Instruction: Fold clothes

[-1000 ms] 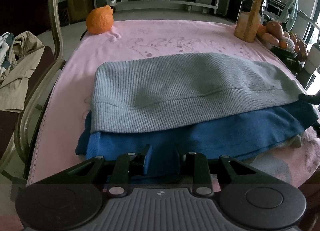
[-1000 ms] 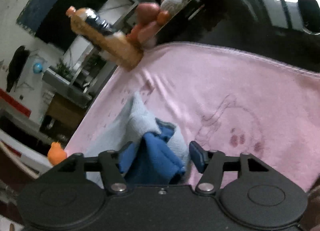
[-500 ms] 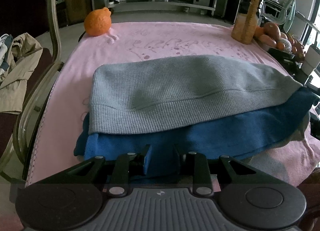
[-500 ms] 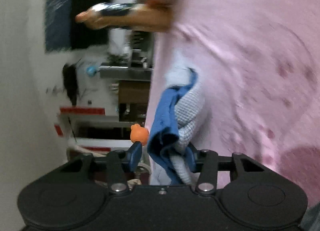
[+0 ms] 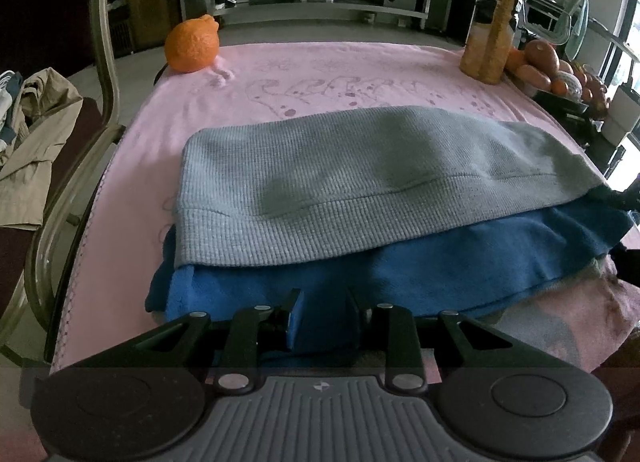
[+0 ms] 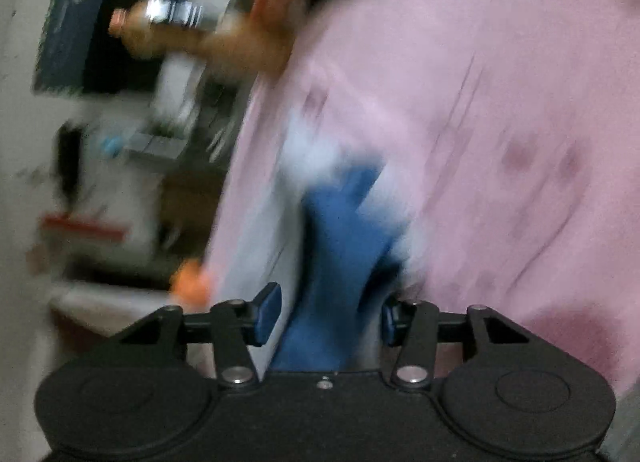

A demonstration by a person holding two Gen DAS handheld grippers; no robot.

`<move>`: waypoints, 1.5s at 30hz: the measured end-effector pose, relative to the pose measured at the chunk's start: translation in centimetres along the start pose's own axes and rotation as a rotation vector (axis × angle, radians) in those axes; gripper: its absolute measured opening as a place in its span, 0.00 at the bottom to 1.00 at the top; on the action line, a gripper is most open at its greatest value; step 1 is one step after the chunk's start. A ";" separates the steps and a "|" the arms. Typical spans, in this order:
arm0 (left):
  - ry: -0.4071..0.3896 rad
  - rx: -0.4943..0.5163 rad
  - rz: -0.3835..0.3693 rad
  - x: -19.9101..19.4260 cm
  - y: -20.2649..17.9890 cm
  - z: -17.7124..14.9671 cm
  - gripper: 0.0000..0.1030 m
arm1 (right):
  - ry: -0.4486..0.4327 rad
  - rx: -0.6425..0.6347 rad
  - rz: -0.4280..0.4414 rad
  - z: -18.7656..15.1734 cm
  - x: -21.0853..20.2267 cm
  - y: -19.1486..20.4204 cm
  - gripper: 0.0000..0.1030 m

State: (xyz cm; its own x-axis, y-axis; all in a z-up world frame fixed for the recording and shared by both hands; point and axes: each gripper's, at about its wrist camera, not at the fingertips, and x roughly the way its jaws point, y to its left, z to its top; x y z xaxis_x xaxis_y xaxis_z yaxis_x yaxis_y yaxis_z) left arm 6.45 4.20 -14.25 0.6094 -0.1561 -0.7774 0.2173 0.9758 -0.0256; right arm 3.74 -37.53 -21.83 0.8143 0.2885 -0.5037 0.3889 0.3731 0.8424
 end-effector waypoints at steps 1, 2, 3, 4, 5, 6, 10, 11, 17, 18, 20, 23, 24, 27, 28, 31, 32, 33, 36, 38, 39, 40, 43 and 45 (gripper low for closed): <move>0.000 0.001 -0.001 0.0 0.0 0.0 0.27 | -0.026 -0.003 -0.011 -0.1 0.0 0.2 0.51; 0.000 0.003 -0.005 -0.1 -0.1 0.0 0.27 | -0.034 -0.015 -0.020 -0.3 0.2 0.6 0.51; -0.001 0.006 -0.013 -0.1 -0.2 0.1 0.27 | -0.045 -0.043 -0.041 -0.6 0.2 1.1 0.47; -0.004 0.008 -0.030 -0.3 -0.2 0.2 0.27 | -0.062 -0.069 -0.066 -0.9 0.2 1.6 0.27; -0.008 0.010 -0.052 -0.6 -0.2 0.4 0.26 | -0.067 -0.070 -0.075 -0.9 0.1 1.7 0.19; -0.014 0.011 -0.078 -0.8 -0.3 0.8 0.22 | -0.067 -0.063 -0.078 -0.9 0.0 1.7 0.18; -0.044 0.071 -0.208 -1.5 -1.8 3.4 0.20 | -0.066 -0.111 -0.099 -1.1 -0.1 3.2 0.16; -0.045 0.110 -0.227 -1.4 -2.6 4.1 0.20 | -0.064 -0.135 -0.108 -1.1 0.1 3.6 0.16; 0.012 0.407 -0.375 1.7 -8.6 5.8 0.19 | -0.044 -0.155 -0.127 -1.0 0.2 4.2 0.15; 0.035 0.471 -0.383 2.5 -9.5 5.3 0.19 | -0.041 -0.156 -0.130 -1.0 0.2 4.2 0.15; 0.083 0.590 -0.370 4.3 -10.9 3.8 0.17 | -0.036 -0.167 -0.133 -1.0 0.1 4.4 0.15; 0.052 0.604 -0.383 4.6 -10.7 2.6 0.15 | -0.031 -0.203 -0.148 -1.0 0.2 4.9 0.15; 0.055 0.588 -0.393 4.5 -10.6 2.7 0.15 | -0.031 -0.217 -0.155 -1.1 0.2 5.2 0.15; 0.062 0.601 -0.415 4.0 -10.5 2.4 0.15 | -0.031 -0.248 -0.174 -1.2 0.2 5.9 0.14; 0.056 0.610 -0.413 4.0 -10.5 2.2 0.15 | -0.032 -0.260 -0.185 -1.2 0.2 6.4 0.14; 0.060 0.564 -0.434 4.4 -10.4 2.4 0.15 | -0.043 -0.341 -0.238 -2.0 0.3 8.5 0.12; 0.062 0.547 -0.442 4.6 -10.4 2.6 0.15 | -0.052 -0.393 -0.262 -2.4 0.3 9.6 0.12; 0.062 0.542 -0.443 4.6 -10.4 2.5 0.15 | -0.062 -0.455 -0.287 -3.1 0.3 10.8 0.12; 0.062 0.522 -0.436 4.3 -10.1 2.7 0.16 | -0.087 -0.626 -0.344 -5.5 0.4 14.7 0.11; 0.070 0.490 -0.424 3.4 -9.3 3.0 0.17 | -0.103 -0.714 -0.372 -7.2 0.6 16.9 0.11; 0.077 0.466 -0.418 2.6 -8.6 3.2 0.17 | -0.117 -0.762 -0.382 -8.1 0.7 17.9 0.11; 0.080 0.430 -0.415 1.6 -7.4 3.6 0.17 | -0.131 -0.812 -0.391 -9.0 0.7 18.8 0.11; 0.060 0.287 -0.449 -2.0 -2.7 4.7 0.22 | -0.157 -0.954 -0.388 -11.7 0.3 21.5 0.11; 0.011 0.201 -0.454 -4.5 1.2 4.9 0.22 | -0.172 -1.056 -0.380 -13.8 0.4 23.0 0.11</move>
State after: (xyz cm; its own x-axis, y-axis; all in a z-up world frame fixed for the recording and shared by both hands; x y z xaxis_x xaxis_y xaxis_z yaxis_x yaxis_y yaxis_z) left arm 7.72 5.36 -7.73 0.4118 -0.5557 -0.7222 0.6020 0.7609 -0.2421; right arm 7.07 -16.64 -5.28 0.8010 -0.0967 -0.5908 0.1319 0.9911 0.0166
